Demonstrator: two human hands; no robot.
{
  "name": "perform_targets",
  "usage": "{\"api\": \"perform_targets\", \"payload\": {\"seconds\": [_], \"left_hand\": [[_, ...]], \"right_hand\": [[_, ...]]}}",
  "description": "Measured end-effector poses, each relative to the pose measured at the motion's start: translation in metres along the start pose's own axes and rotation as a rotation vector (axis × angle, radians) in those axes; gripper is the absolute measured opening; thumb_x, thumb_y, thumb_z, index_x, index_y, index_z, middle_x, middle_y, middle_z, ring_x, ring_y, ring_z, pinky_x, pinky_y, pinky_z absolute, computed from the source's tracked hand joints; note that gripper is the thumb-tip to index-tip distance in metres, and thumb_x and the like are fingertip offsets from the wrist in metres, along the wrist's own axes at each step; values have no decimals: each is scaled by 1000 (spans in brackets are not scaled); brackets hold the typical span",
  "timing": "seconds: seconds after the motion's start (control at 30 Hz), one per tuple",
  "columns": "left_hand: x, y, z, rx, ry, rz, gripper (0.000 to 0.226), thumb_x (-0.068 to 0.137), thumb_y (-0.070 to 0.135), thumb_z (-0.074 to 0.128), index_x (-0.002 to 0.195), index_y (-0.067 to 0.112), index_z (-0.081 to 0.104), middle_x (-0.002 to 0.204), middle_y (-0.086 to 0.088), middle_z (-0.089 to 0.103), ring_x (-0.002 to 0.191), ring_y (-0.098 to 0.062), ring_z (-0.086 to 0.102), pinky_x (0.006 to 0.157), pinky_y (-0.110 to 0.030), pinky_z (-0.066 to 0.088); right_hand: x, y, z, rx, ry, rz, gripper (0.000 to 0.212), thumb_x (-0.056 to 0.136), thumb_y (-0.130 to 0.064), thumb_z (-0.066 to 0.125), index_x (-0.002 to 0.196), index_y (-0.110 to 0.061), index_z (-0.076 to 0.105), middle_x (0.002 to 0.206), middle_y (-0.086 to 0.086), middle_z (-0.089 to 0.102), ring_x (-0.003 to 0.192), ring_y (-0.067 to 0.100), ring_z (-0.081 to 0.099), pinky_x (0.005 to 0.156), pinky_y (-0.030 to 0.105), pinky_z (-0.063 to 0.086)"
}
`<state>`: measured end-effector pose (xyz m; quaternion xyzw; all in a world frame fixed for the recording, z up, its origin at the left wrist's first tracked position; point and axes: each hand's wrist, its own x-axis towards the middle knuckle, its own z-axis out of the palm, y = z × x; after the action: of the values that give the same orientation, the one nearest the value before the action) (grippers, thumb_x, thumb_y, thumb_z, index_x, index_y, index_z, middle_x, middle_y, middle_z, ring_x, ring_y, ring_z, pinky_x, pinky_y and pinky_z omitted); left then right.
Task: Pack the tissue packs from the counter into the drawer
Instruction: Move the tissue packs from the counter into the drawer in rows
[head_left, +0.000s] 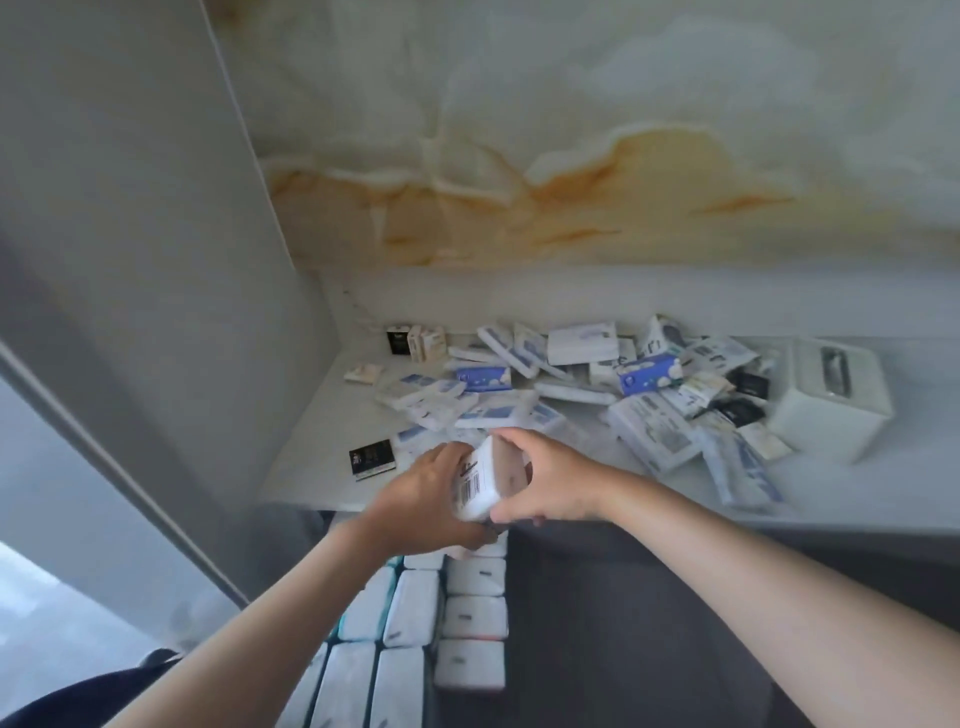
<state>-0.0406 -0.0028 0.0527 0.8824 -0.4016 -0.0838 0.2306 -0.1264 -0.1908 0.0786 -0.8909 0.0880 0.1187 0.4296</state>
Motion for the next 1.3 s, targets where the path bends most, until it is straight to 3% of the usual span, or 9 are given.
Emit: {"api": "perform_targets", "payload": {"seconds": [0.07, 0.3, 0.47, 0.57, 0.8, 0.97, 1.13, 1.2, 1.3], "left_hand": [[-13, 7, 12, -9, -74, -34, 88, 55, 56, 83, 126, 29, 40, 116, 14, 51, 105, -9, 50, 81, -25, 41], [-56, 17, 40, 38, -510, -48, 92, 59, 49, 85, 137, 33, 39, 128, 15, 50, 114, -10, 49, 96, -26, 42], [-83, -8, 72, 439, -632, 120, 45, 88, 31, 60, 133, 35, 56, 141, 1, 46, 133, -20, 36, 110, -37, 32], [-97, -23, 92, 632, -713, 197, 60, 86, 16, 49, 140, 43, 47, 155, -4, 27, 142, -23, 19, 116, -39, 23], [-100, -47, 113, 879, -561, 335, 46, 92, 27, 47, 137, 39, 48, 155, -7, 24, 142, -32, 16, 117, -49, 15], [-99, -48, 111, 842, -529, 331, 41, 95, 25, 43, 134, 27, 55, 154, -8, 28, 143, -32, 18, 116, -50, 17], [-94, -52, 109, 778, -558, 285, 40, 97, 37, 43, 136, 38, 50, 157, -4, 24, 146, -28, 14, 118, -53, 13], [-92, -53, 110, 765, -555, 269, 41, 96, 37, 44, 137, 33, 51, 157, -4, 25, 146, -27, 14, 118, -51, 14], [-90, -56, 113, 730, -521, 256, 50, 94, 34, 45, 142, 22, 45, 156, -3, 27, 146, -26, 15, 119, -49, 13]], "right_hand": [[-12, 0, 5, 0, -84, 30, 107, 65, -31, 87, 150, -32, 24, 129, -1, 46, 87, 17, 67, 67, 36, 61], [-44, 13, 26, -176, -410, 135, 88, 68, -33, 85, 138, -36, 31, 109, 0, 64, 74, 20, 75, 68, 34, 61], [-54, 18, 42, -256, -538, 167, 96, 76, -21, 85, 149, -32, 25, 128, -2, 40, 50, 5, 67, 75, 39, 61], [-56, 24, 57, -273, -555, 185, 99, 74, -17, 86, 151, -34, 25, 125, -1, 37, 59, 11, 67, 69, 35, 61], [-45, 28, 82, -254, -572, 189, 100, 75, -8, 84, 152, -35, 26, 111, -5, 40, 77, 19, 65, 62, 33, 61], [-34, 30, 89, -275, -555, 192, 101, 73, -3, 84, 152, -33, 28, 98, -10, 41, 82, 21, 60, 58, 33, 60], [-40, 29, 107, -416, -571, 159, 95, 73, -4, 83, 147, -34, 32, 95, -6, 42, 78, 23, 58, 51, 28, 56], [-41, 32, 124, -397, -529, 162, 95, 70, -12, 88, 145, -33, 34, 100, -4, 46, 81, 21, 57, 50, 29, 55], [-42, 40, 153, -311, -443, 164, 97, 65, -23, 92, 143, -30, 35, 126, 1, 48, 97, 19, 54, 72, 36, 60]]}}
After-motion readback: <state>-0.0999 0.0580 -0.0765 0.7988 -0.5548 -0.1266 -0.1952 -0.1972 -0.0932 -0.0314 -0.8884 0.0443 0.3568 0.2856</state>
